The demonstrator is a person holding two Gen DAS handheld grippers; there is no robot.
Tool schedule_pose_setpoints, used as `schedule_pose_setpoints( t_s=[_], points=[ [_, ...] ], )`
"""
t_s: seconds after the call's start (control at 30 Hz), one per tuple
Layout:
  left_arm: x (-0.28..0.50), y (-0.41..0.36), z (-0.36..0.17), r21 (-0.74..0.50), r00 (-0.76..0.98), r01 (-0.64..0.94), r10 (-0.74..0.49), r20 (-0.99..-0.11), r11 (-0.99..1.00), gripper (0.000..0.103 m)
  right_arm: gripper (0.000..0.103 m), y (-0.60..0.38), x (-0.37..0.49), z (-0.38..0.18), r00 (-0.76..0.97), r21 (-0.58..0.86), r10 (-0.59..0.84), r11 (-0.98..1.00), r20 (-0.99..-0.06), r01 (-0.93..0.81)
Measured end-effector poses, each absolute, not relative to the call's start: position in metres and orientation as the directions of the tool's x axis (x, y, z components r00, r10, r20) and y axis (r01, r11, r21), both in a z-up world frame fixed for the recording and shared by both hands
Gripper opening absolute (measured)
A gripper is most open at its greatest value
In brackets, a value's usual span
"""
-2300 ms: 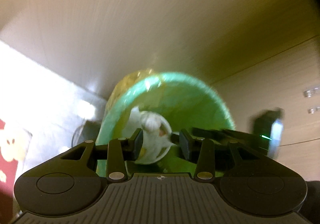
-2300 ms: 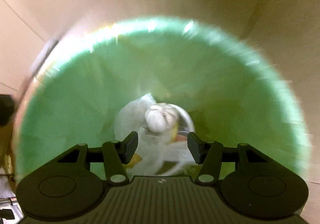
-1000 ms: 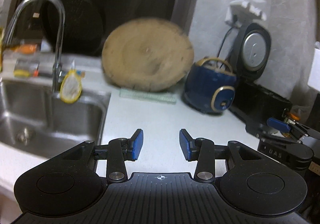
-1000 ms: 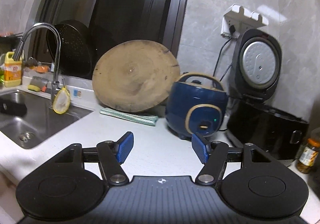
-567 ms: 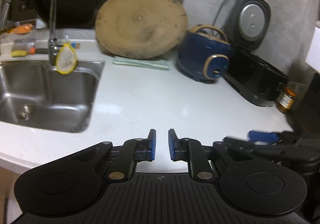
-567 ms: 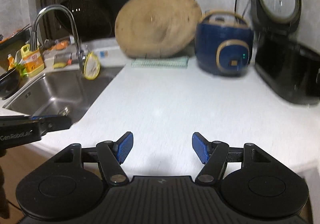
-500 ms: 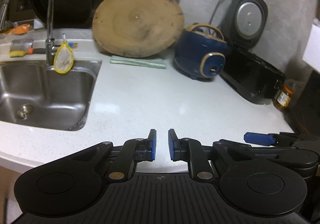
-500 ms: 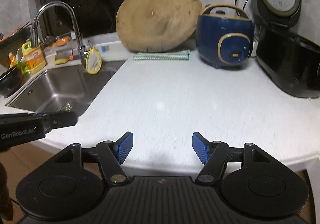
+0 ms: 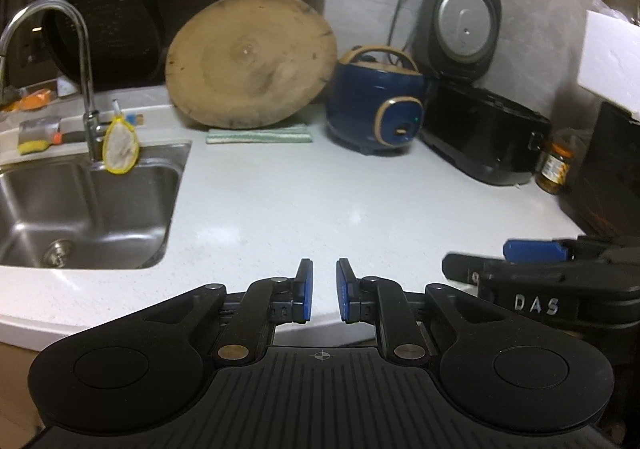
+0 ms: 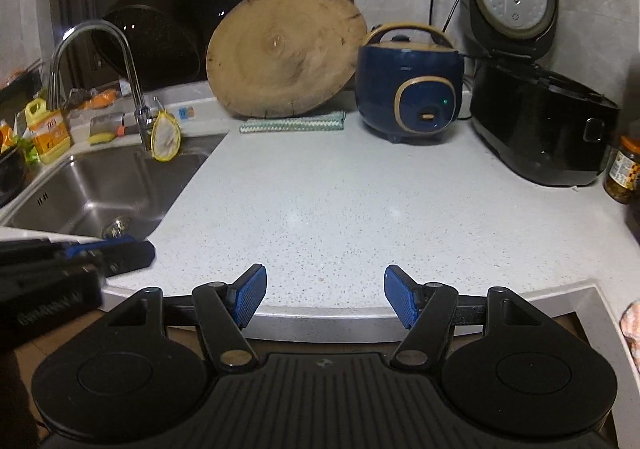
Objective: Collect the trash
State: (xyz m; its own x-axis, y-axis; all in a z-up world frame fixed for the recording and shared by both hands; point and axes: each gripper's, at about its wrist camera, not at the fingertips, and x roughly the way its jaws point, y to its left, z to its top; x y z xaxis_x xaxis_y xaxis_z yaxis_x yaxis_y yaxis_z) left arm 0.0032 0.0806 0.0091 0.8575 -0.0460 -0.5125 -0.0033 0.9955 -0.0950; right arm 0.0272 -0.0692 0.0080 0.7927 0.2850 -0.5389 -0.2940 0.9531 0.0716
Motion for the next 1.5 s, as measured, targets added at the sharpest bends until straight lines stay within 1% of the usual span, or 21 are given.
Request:
schedule_pose_setpoints(
  t_s=[0.27,0.77,1.5],
  points=[
    [-0.01,0.074,0.009,-0.091,0.856,0.033,-0.075,-0.512,0.995,0.017,0.067,-0.068,0.013,0.009,0.782,0.105,0.311,0.947,-0.54,-0.304],
    [-0.021,0.078,0.012,-0.101,0.867,0.027,-0.074,-0.492,0.994,0.017,0.067,-0.063,0.003,0.012,0.79,0.087,0.323,0.941,-0.521,-0.327],
    [-0.022,0.073,0.012,-0.105,0.868,0.031,-0.079,-0.491,0.994,0.017,0.067,-0.066,0.003,0.012,0.79,0.087,0.322,0.941,-0.522,-0.326]
  ],
)
